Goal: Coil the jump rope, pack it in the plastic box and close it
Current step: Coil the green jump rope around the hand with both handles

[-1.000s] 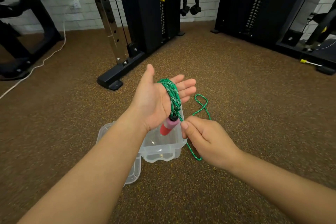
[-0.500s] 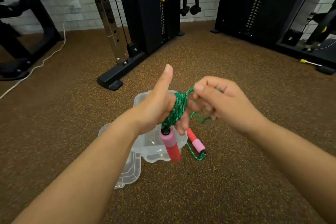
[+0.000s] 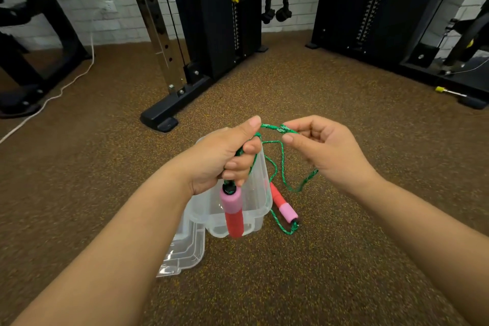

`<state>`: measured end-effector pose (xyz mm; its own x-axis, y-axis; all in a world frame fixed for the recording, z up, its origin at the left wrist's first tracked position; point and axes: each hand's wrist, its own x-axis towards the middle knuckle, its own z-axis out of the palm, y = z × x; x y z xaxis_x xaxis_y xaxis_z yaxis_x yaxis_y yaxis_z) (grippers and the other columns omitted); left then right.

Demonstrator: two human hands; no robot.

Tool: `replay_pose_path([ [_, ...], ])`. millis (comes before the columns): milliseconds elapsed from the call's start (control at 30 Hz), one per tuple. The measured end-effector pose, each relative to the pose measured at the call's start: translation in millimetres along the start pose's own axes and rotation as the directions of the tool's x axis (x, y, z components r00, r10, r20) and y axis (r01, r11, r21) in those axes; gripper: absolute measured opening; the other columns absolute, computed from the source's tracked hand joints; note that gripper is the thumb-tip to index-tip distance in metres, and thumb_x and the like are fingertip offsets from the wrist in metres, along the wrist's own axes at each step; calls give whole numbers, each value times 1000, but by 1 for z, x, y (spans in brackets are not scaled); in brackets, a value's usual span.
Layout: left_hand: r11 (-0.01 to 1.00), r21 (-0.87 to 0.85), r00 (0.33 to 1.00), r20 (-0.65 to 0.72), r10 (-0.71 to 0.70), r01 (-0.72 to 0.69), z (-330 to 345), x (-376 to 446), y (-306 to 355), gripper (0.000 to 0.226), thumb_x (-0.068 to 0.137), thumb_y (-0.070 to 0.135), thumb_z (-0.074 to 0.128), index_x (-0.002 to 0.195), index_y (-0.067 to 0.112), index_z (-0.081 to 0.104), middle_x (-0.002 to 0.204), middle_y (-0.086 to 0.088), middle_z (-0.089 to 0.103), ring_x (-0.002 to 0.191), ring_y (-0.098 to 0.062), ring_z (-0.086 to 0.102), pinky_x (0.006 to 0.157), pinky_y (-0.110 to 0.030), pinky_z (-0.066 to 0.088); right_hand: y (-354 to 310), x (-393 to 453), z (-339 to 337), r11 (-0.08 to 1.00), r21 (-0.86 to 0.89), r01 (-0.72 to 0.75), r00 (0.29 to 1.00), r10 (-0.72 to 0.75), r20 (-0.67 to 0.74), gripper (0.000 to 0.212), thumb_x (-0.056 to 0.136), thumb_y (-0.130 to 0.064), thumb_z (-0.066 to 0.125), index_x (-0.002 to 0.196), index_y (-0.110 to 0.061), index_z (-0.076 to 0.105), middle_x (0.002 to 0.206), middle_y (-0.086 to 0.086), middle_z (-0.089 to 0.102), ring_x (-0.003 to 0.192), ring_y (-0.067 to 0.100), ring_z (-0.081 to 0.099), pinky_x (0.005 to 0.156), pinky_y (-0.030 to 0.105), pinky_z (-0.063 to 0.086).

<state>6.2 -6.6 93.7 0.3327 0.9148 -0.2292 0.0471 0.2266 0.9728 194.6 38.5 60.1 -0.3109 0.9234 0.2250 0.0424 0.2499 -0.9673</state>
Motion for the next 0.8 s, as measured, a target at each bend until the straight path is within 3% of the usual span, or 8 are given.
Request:
replay_pose_path([
  [100,1000,2,1000,-9,-5,5,0,2,-1,47,92,51,38,57,20,40,38,6,25,34,-11,22,49,-29,35,-1,1,-1,1000,-5,-6,993,6,-118,12,89,-15,65,81,-23,69,59,-12,61,51,-1,51,50,16,40],
  [267,1000,6,1000,21,-22,22,-2,1,-2,46,90,50,40,56,20,40,37,6,26,33,-9,21,47,-27,32,-8,6,-12,990,109,-89,974,110,-197,32,99,-32,46,76,-21,65,57,-7,48,48,5,46,49,19,40],
  [400,981,-187,997,-54,52,-62,-16,-1,6,47,91,50,41,55,21,41,34,9,26,30,-8,24,43,-24,37,5,8,-15,950,27,-312,950,312,-13,37,98,-43,42,74,-21,60,49,-9,38,39,6,28,40,22,22],
  [467,933,-342,991,-111,78,-112,-26,-2,8,50,94,51,39,53,23,42,31,10,27,28,-6,25,42,-23,37,11,4,-17,944,-24,-328,944,329,28,33,96,-41,47,74,-23,62,50,-5,37,37,5,25,38,19,19],
  [600,811,-559,979,-190,78,-173,-37,-3,10,53,96,53,37,51,26,45,31,9,30,29,-5,26,42,-22,38,16,-4,-18,988,-33,-148,988,149,33,12,85,-28,64,76,-20,64,56,-4,43,41,0,32,39,12,27],
  [667,756,-627,976,-204,74,-188,-37,-3,10,52,96,54,37,53,26,47,32,7,32,30,-5,27,43,-21,38,21,-4,-17,985,-169,-23,999,30,41,7,83,-24,69,76,-23,68,57,-10,48,47,0,38,46,12,32],
  [733,705,-684,979,-192,73,-187,-35,-2,11,51,96,55,37,55,26,47,33,6,34,30,-6,30,44,-20,39,26,-5,-14,907,-409,102,994,-76,78,11,87,-34,65,78,-27,69,60,-12,55,53,-1,44,52,18,38],
  [800,667,-718,976,-205,68,-197,-32,-2,13,50,95,55,37,56,26,47,34,6,35,31,-5,32,44,-19,40,31,-10,-11,702,-666,253,967,-173,185,31,91,-50,49,81,-27,67,69,-11,63,64,5,55,58,26,43],
])
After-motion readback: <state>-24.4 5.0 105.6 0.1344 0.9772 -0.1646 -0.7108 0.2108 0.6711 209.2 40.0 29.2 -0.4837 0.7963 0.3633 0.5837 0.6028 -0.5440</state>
